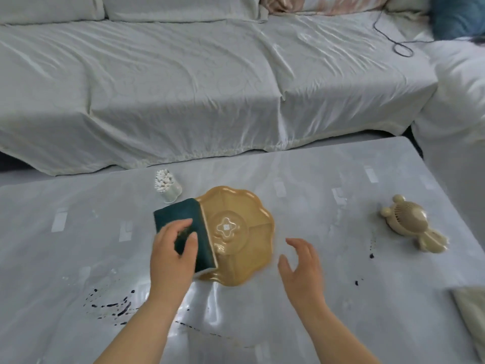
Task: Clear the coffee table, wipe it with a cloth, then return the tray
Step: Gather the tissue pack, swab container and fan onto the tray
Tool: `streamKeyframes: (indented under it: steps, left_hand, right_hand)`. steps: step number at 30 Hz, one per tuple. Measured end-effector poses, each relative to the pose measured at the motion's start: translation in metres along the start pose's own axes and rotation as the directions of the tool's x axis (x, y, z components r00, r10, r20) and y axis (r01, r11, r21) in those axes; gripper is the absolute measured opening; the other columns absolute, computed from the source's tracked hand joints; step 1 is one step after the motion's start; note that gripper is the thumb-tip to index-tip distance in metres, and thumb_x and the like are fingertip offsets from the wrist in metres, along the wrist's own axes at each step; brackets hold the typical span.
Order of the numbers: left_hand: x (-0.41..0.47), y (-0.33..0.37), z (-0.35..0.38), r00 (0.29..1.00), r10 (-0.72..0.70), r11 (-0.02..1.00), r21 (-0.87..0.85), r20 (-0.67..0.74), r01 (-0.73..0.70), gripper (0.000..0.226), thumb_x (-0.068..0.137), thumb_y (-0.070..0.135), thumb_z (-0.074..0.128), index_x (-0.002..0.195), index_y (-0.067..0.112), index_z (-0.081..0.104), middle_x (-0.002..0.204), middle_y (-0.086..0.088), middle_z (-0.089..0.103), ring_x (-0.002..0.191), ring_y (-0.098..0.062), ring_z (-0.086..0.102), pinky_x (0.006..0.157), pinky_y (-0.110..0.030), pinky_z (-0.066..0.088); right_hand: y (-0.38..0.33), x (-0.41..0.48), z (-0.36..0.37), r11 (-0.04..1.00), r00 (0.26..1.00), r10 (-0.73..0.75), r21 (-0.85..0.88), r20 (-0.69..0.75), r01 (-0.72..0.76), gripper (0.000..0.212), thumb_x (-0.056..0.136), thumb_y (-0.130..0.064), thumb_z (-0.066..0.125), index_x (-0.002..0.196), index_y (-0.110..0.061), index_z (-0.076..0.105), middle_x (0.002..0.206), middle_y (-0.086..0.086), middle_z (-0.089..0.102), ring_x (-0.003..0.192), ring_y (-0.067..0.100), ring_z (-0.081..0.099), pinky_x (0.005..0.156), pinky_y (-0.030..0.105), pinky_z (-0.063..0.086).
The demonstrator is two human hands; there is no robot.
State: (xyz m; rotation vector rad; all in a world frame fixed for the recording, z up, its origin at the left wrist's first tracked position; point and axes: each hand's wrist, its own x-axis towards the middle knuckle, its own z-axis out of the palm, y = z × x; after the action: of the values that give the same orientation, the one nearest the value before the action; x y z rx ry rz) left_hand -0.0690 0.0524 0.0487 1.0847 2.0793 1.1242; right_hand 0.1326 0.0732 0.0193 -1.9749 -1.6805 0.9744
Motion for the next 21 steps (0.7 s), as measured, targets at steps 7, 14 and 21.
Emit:
streamKeyframes:
  steps: [7,14,21]
  left_hand:
    - [-0.082,0.037,0.111,0.959,-0.154,0.988,0.036,0.237,0.149,0.016,0.086,0.007,0.052,0.092,0.020,0.059,0.093,0.002,0.057,0.084,-0.018,0.052,0.068,-0.021,0.037]
    - [-0.130,0.085,0.262,0.863,-0.144,0.981,0.187,0.483,0.059,0.022,0.085,0.009,0.053,0.105,0.014,0.058,0.101,0.003,0.052,0.089,-0.014,0.050,0.077,-0.025,0.036]
    - [-0.143,0.132,0.395,0.722,-0.399,0.917,0.264,0.565,0.300,0.042,0.087,0.026,0.052,0.123,0.007,0.047,0.128,-0.012,0.052,0.114,-0.026,0.050,0.091,-0.027,0.037]
  right_hand:
    - [0.131,0.005,-0.105,0.937,0.933,0.328,-0.074,-0.148,-0.341,0.043,0.086,-0.018,0.054,0.128,-0.015,0.044,0.136,0.006,0.043,0.127,0.024,0.035,0.104,0.032,0.026]
    - [0.268,-0.008,-0.210,0.771,0.766,0.577,-0.121,-0.284,-0.625,0.068,0.081,-0.027,0.062,0.139,-0.017,0.027,0.153,0.006,0.014,0.139,0.026,0.012,0.112,0.039,0.010]
    - [0.332,0.019,-0.248,0.752,0.756,0.621,-0.114,-0.207,-0.649,0.067,0.085,-0.035,0.056,0.141,-0.021,0.022,0.154,0.006,0.012,0.140,0.026,0.011,0.113,0.038,0.008]
